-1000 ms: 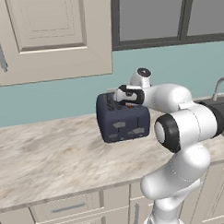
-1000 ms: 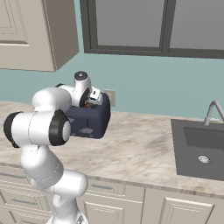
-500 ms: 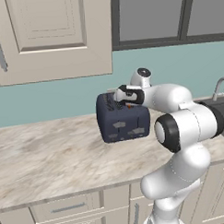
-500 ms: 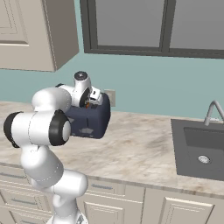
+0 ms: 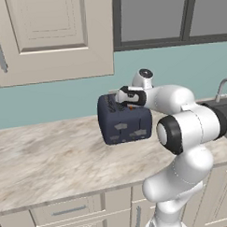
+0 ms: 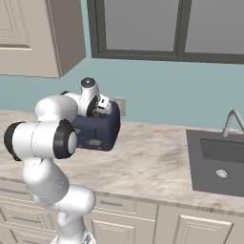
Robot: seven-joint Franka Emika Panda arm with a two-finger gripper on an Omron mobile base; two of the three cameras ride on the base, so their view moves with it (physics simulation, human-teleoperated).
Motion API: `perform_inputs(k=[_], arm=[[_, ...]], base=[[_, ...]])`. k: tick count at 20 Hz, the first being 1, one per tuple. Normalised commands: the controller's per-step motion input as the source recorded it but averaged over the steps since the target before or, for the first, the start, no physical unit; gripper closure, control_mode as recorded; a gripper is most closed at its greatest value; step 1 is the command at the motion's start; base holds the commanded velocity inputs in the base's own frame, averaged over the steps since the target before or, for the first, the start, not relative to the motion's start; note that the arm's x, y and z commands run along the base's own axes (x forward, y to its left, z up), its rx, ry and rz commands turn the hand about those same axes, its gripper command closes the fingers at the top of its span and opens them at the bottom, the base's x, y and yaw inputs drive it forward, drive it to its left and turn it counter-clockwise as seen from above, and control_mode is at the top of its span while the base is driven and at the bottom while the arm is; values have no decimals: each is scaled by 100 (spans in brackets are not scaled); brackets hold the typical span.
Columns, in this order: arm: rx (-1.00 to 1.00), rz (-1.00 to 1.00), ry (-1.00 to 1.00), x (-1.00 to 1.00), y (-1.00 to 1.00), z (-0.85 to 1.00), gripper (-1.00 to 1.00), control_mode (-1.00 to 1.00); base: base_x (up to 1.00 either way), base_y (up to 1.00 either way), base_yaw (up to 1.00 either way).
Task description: Start the toaster. Once the lever pops up, take the bread to the plate on the dining counter.
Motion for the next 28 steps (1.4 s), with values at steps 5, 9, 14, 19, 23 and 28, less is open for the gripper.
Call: perform_inputs(k=[5,9,14,19,23,28], arm=[[0,0,0,0,0,0,-100,-100],[0,0,0,0,0,0,-100,-100],[0,0,0,0,0,0,-100,-100],[0,0,0,0,0,0,-100,-100],[0,0,0,0,0,0,-100,-100],[0,0,0,0,0,0,-100,-100]], base=[[0,0,0],[0,0,0],[0,0,0],[0,0,0],[0,0,0],[0,0,0]])
